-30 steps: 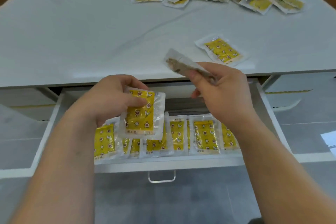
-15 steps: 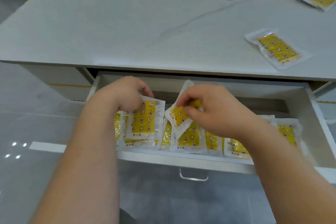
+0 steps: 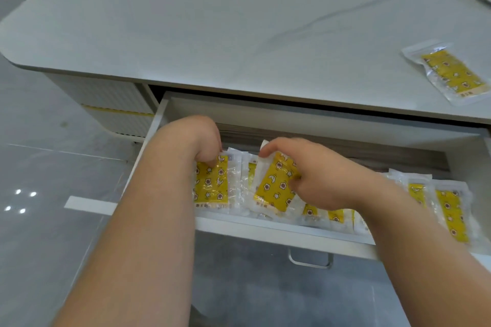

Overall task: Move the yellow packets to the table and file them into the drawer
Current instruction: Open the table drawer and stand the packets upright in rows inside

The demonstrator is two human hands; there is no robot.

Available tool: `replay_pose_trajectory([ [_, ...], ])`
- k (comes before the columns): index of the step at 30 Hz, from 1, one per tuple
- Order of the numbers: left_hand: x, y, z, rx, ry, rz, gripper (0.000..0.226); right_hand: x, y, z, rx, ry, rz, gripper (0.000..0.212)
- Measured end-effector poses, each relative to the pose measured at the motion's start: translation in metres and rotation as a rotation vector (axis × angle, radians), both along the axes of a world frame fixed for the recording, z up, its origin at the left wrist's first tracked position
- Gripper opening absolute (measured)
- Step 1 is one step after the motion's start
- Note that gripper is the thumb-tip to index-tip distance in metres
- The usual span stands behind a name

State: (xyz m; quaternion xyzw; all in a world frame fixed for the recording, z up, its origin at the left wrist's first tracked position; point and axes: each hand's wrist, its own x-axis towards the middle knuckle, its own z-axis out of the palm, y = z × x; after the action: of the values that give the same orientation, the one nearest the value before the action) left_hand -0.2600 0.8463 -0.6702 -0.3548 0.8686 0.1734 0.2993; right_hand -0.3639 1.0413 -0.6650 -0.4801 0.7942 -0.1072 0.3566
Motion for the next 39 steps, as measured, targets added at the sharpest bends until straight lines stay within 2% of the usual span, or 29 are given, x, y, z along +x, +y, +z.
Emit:
replay_pose_trajectory([
  [4, -0.006, -0.006, -0.011, -0.048, -0.039, -0.055, 0.032, 0.002, -0.004, -0.016, 0.051, 0.089, 0.047, 0.063],
  [10, -0.011, -0.006, -0.015, -0.103, -0.055, -0.06, 0.031, 0.005, -0.002, -0.025, -0.007, 0.342, 0.154, 0.059],
  [15, -0.007, -0.006, -0.018, -0.137, -0.06, 0.007, 0.03, 0.007, -0.003, -0.025, 0.047, 0.189, 0.172, 0.069],
  [22, -0.009, 0.006, 0.001, -0.127, -0.043, 0.022, 0.04, 0.003, 0.0, -0.025, 0.212, 0.24, 0.256, 0.07],
  [26, -0.012, 0.023, 0.022, -0.114, 0.019, -0.025, 0.038, -0.006, 0.006, -0.003, 0.058, 0.258, 0.079, 0.067],
  [33, -0.032, 0.066, 0.064, 0.002, 0.295, -0.091, 0.028, -0.044, 0.043, 0.047, -0.3, 0.2, -0.335, 0.034],
  [36, -0.048, 0.082, 0.065, -0.009, 0.497, -0.088, 0.014, -0.067, 0.064, 0.054, -0.426, 0.244, -0.491, 0.025],
  [39, -0.068, 0.103, 0.064, 0.043, 0.719, -0.046, 0.01, -0.088, 0.084, 0.053, -0.493, 0.286, -0.636, 0.021],
])
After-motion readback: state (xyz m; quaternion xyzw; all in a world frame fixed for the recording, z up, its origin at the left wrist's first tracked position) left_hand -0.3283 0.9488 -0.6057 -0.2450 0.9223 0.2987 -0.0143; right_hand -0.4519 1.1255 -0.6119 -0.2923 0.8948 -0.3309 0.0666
